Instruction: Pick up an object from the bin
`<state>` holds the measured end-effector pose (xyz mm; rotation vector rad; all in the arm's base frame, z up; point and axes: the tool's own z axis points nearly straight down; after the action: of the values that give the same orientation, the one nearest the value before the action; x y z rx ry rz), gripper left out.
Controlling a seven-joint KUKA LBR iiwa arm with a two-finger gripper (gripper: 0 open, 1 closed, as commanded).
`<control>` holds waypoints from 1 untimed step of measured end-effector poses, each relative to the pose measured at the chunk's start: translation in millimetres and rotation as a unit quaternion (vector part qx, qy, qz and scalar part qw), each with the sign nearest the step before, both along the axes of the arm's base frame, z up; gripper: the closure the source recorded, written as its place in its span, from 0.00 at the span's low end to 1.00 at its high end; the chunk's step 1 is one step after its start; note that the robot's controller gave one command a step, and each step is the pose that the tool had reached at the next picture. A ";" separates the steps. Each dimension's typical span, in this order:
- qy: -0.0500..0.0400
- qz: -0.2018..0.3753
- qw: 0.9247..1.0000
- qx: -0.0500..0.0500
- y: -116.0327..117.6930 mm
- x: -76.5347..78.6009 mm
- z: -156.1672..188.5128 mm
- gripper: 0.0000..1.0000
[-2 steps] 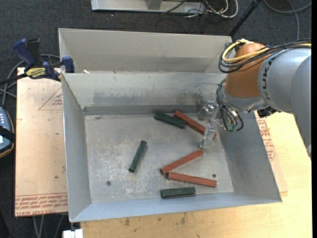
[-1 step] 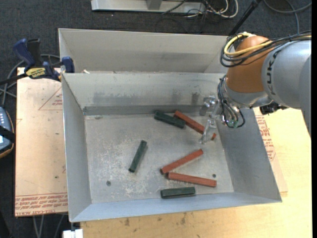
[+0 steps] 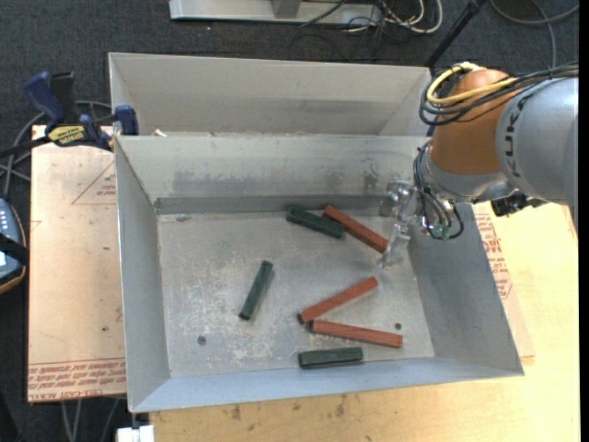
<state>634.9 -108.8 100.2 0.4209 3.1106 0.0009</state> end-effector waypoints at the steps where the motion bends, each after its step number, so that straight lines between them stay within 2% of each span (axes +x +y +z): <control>1: 0.000 0.043 0.999 0.000 11.0 0.3 -29.8 0.00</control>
Offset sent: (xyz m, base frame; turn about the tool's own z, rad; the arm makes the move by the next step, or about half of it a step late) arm -0.0007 0.0107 -0.0302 -0.0875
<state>635.2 -97.8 70.4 0.2871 3.1264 0.0015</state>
